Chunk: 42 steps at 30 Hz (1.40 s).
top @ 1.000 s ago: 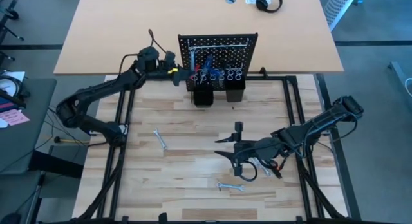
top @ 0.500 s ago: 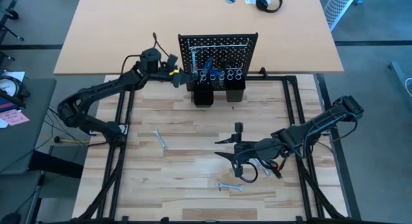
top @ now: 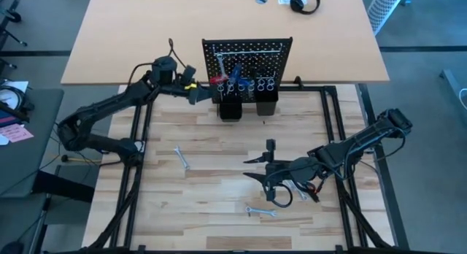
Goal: Hang tools onto peg board
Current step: Hang the wrench on the pegboard
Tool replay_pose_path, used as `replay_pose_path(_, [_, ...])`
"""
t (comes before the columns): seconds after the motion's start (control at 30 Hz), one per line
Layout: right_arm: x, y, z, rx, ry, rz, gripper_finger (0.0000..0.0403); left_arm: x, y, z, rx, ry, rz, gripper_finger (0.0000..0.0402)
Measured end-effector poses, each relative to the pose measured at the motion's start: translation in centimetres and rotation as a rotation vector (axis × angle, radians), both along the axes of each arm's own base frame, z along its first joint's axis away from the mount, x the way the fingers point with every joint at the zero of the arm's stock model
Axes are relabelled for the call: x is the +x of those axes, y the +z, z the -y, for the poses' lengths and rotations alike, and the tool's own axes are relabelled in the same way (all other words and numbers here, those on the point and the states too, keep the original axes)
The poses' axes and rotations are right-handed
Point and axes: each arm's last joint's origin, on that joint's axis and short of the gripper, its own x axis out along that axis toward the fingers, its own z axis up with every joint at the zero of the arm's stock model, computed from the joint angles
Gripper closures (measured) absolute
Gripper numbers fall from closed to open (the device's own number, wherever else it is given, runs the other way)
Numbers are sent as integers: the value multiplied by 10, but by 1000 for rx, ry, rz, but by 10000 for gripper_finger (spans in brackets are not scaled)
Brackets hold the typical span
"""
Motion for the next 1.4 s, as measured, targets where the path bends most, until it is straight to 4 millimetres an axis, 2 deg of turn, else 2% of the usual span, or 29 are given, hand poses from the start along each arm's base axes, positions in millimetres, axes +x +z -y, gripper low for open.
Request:
replay_pose_path(0.13, [0, 0, 0, 0, 0, 0, 237, -7, 8, 11, 16, -18, -1, 256])
replay_pose_path(0.27, [0, 0, 0, 0, 0, 0, 237, -16, 20, 33, 80, -79, 9, 256])
replay_pose_path(0.43, [0, 0, 0, 0, 2, -1, 237, -32, 28, 79, 228, -191, -55, 256])
replay_pose_path(0.57, [5, -4, 1, 27, 18, -12, 237, -47, 19, 118, 365, -181, -269, 268])
replay_pose_path(0.67, [17, -18, 2, 50, 55, -56, 237, -55, 7, 142, 449, -167, -461, 280])
replay_pose_path(0.77, [32, -37, 2, 35, 80, -104, 237, -61, -9, 160, 533, -244, -639, 288])
replay_pose_path(0.93, [45, -56, 4, 0, 77, -149, 237, -60, -68, 180, 648, -401, -847, 288])
replay_pose_path(1.03, [44, -56, 5, -4, 78, -153, 237, -56, -110, 187, 704, -486, -902, 281])
replay_pose_path(1.07, [43, -54, 5, -2, 79, -148, 237, -50, -117, 188, 716, -503, -911, 277])
replay_pose_path(1.2, [37, -42, 6, 9, 84, -115, 237, -23, -121, 193, 842, -541, -823, 254])
replay_pose_path(1.3, [33, -37, 6, 16, 87, -110, 237, -14, -141, 193, 881, -607, -912, 237])
replay_pose_path(1.4, [29, -33, 3, 22, 96, -105, 237, -6, -158, 188, 829, -620, -1022, 222])
